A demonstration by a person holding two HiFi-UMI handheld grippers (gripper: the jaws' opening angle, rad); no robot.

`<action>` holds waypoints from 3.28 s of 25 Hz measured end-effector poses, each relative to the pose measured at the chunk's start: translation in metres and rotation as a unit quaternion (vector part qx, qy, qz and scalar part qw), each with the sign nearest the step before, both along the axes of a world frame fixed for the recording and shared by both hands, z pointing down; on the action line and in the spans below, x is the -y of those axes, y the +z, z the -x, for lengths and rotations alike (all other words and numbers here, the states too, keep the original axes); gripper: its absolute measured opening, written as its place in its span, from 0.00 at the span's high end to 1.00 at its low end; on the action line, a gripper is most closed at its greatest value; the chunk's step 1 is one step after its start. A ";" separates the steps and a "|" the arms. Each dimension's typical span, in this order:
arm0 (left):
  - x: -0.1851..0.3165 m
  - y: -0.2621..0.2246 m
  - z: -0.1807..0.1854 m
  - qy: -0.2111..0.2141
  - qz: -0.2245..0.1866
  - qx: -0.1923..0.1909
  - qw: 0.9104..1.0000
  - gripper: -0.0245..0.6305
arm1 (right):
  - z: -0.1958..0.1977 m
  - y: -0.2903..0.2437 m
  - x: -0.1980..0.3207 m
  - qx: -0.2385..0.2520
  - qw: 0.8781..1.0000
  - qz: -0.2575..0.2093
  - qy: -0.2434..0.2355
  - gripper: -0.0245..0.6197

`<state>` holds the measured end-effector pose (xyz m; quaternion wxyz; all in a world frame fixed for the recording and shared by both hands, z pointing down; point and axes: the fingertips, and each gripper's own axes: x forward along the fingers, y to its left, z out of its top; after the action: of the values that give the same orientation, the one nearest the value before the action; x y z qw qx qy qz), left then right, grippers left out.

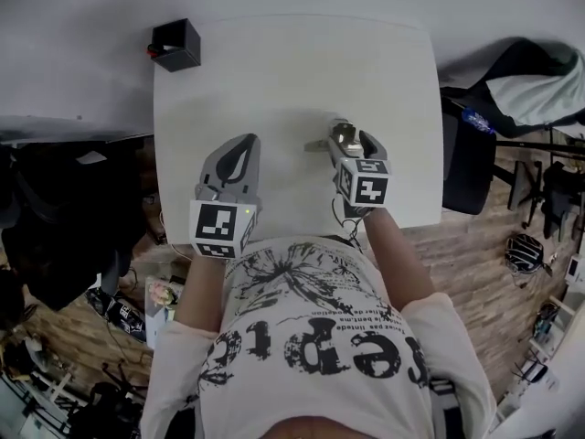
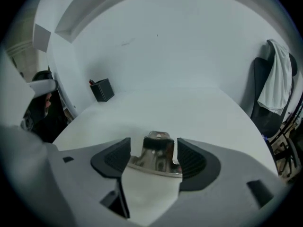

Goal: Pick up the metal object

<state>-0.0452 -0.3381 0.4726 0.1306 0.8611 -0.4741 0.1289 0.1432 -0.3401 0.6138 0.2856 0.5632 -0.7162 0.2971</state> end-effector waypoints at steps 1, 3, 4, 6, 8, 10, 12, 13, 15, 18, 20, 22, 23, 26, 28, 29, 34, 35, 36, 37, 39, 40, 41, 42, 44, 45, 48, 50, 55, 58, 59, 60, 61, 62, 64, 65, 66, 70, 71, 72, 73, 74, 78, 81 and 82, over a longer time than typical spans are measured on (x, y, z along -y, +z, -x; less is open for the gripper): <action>0.003 0.004 0.002 -0.001 0.005 0.000 1.000 0.95 | 0.000 0.004 0.004 -0.002 1.000 0.005 0.003 0.50; 0.008 0.012 0.004 -0.002 0.013 0.001 1.000 0.95 | -0.001 0.013 0.011 -0.008 1.000 0.017 0.009 0.48; 0.011 0.015 0.005 -0.003 0.015 0.002 1.000 0.95 | -0.001 0.018 0.014 -0.011 1.000 0.023 0.012 0.47; 0.017 0.020 0.007 -0.008 0.018 0.001 1.000 0.95 | -0.002 0.027 0.018 -0.015 0.999 0.036 0.018 0.46; 0.022 0.023 0.010 -0.012 0.022 0.000 1.000 0.95 | -0.003 0.036 0.020 -0.017 0.998 0.050 0.026 0.45; 0.024 0.027 0.010 -0.011 0.028 -0.001 1.000 0.95 | -0.004 0.042 0.020 -0.021 0.997 0.062 0.031 0.46; 0.027 0.030 0.010 -0.008 0.032 -0.001 0.999 0.95 | -0.004 0.046 0.019 -0.023 0.996 0.075 0.031 0.49; 0.029 0.031 0.010 -0.006 0.034 0.000 0.999 0.95 | -0.004 0.047 0.019 -0.022 0.996 0.083 0.031 0.52; 0.032 0.033 0.010 -0.005 0.035 0.001 0.999 0.95 | -0.002 0.048 0.019 -0.023 0.995 0.093 0.028 0.52; 0.034 0.034 0.009 -0.005 0.036 0.001 0.999 0.95 | -0.001 0.048 0.020 -0.026 0.994 0.099 0.023 0.52; 0.034 0.033 0.007 -0.004 0.035 0.001 0.999 0.95 | -0.001 0.048 0.019 -0.029 0.994 0.102 0.025 0.53; 0.033 0.031 0.005 -0.005 0.035 0.002 0.999 0.95 | -0.001 0.048 0.019 -0.031 0.994 0.102 0.026 0.53; 0.032 0.029 0.004 -0.006 0.034 0.003 0.999 0.95 | -0.002 0.047 0.019 -0.030 0.994 0.102 0.027 0.53; 0.029 0.025 0.002 -0.010 0.032 0.006 0.999 0.95 | -0.003 0.042 0.017 -0.023 0.995 0.093 0.027 0.53; 0.026 0.020 0.002 -0.012 0.029 0.007 0.999 0.95 | -0.002 0.035 0.016 -0.019 0.996 0.078 0.024 0.53; 0.024 0.017 0.002 -0.014 0.027 0.008 1.000 0.95 | -0.002 0.030 0.016 -0.017 0.997 0.069 0.021 0.53; 0.015 0.000 -0.005 -0.022 0.012 0.010 1.000 0.95 | -0.005 -0.002 0.018 0.001 1.000 0.012 0.005 0.53; 0.013 -0.004 -0.007 -0.023 0.008 0.009 1.000 0.95 | -0.006 -0.010 0.018 0.004 1.000 -0.002 0.003 0.53; 0.010 -0.009 -0.009 -0.024 0.005 0.009 1.000 0.95 | -0.007 -0.020 0.018 0.007 1.000 -0.015 0.001 0.53; 0.007 -0.013 -0.011 -0.025 0.001 0.009 1.000 0.95 | -0.008 -0.030 0.017 0.010 1.000 -0.027 -0.002 0.53; 0.001 -0.024 -0.014 -0.028 -0.009 0.009 1.000 0.95 | -0.009 -0.050 0.016 0.016 0.999 -0.050 -0.015 0.53; 0.000 -0.030 -0.016 -0.031 -0.014 0.010 0.999 0.95 | -0.010 -0.059 0.016 0.019 0.998 -0.061 -0.024 0.53; -0.002 -0.035 -0.018 -0.033 -0.019 0.010 0.999 0.95 | -0.010 -0.069 0.016 0.022 0.997 -0.071 -0.033 0.53; -0.003 -0.041 -0.020 -0.036 -0.024 0.011 0.999 0.95 | -0.011 -0.078 0.016 0.025 0.995 -0.083 -0.040 0.53; -0.005 -0.051 -0.023 -0.040 -0.035 0.011 0.999 0.95 | -0.013 -0.099 0.017 0.028 0.992 -0.112 -0.050 0.53; -0.006 -0.057 -0.025 -0.041 -0.041 0.011 0.998 0.95 | -0.014 -0.110 0.017 0.029 0.990 -0.128 -0.055 0.53; -0.009 -0.075 -0.031 -0.044 -0.062 0.013 0.997 0.95 | -0.014 -0.147 0.017 0.035 0.981 -0.178 -0.066 0.53; -0.010 -0.087 -0.035 -0.045 -0.075 0.014 0.996 0.95 | -0.015 -0.171 0.016 0.038 0.975 -0.209 -0.072 0.53; -0.012 -0.114 -0.043 -0.050 -0.105 0.017 0.993 0.95 | -0.021 -0.224 0.010 0.048 0.957 -0.274 -0.081 0.53; -0.013 -0.130 -0.046 -0.056 -0.122 0.016 0.991 0.95 | -0.025 -0.254 0.005 0.056 0.944 -0.314 -0.080 0.53; -0.014 -0.135 -0.047 -0.058 -0.128 0.016 0.990 0.95 | -0.026 -0.263 0.002 0.056 0.940 -0.326 -0.081 0.53; -0.014 -0.139 -0.049 -0.059 -0.132 0.016 0.989 0.95 | -0.028 -0.271 0.000 0.056 0.937 -0.336 -0.082 0.53; -0.015 -0.143 -0.050 -0.061 -0.135 0.016 0.989 0.95 | -0.029 -0.277 -0.002 0.057 0.934 -0.344 -0.084 0.53; -0.016 -0.146 -0.051 -0.062 -0.138 0.017 0.988 0.95 | -0.030 -0.281 -0.004 0.059 0.931 -0.350 -0.085 0.53; -0.017 -0.151 -0.054 -0.062 -0.142 0.018 0.988 0.95 | -0.032 -0.286 -0.008 0.061 0.928 -0.356 -0.087 0.53; -0.018 -0.152 -0.057 -0.061 -0.144 0.019 0.988 0.95 | -0.033 -0.287 -0.010 0.062 0.927 -0.358 -0.088 0.53; -0.019 -0.153 -0.059 -0.060 -0.145 0.019 0.987 0.95 | -0.034 -0.287 -0.011 0.062 0.927 -0.359 -0.089 0.53; -0.024 -0.153 -0.067 -0.054 -0.144 0.022 0.988 0.95 | -0.038 -0.284 -0.013 0.064 0.929 -0.354 -0.088 0.53; -0.024 -0.153 -0.069 -0.053 -0.144 0.023 0.988 0.95 | -0.038 -0.284 -0.013 0.064 0.929 -0.353 -0.087 0.53; -0.024 -0.153 -0.070 -0.051 -0.144 0.023 0.988 0.95 | -0.039 -0.283 -0.013 0.064 0.930 -0.353 -0.087 0.53; -0.024 -0.153 -0.071 -0.050 -0.144 0.024 0.988 0.95 | -0.039 -0.283 -0.013 0.064 0.930 -0.352 -0.086 0.53; -0.024 -0.153 -0.072 -0.049 -0.144 0.024 0.988 0.95 | -0.038 -0.282 -0.012 0.064 0.930 -0.351 -0.086 0.53; -0.024 -0.155 -0.069 -0.051 -0.145 0.022 0.988 0.95 | -0.035 -0.281 -0.012 0.064 0.931 -0.350 -0.088 0.53; -0.024 -0.155 -0.066 -0.054 -0.144 0.019 0.988 0.95 | -0.031 -0.281 -0.012 0.064 0.930 -0.350 -0.090 0.53; -0.024 -0.154 -0.065 -0.055 -0.143 0.018 0.988 0.95 | -0.030 -0.280 -0.011 0.064 0.930 -0.350 -0.090 0.53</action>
<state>0.0201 -0.3140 0.3185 0.0043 0.8412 -0.5364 0.0683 0.1734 -0.3286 0.3334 0.0498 0.5402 -0.8393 0.0355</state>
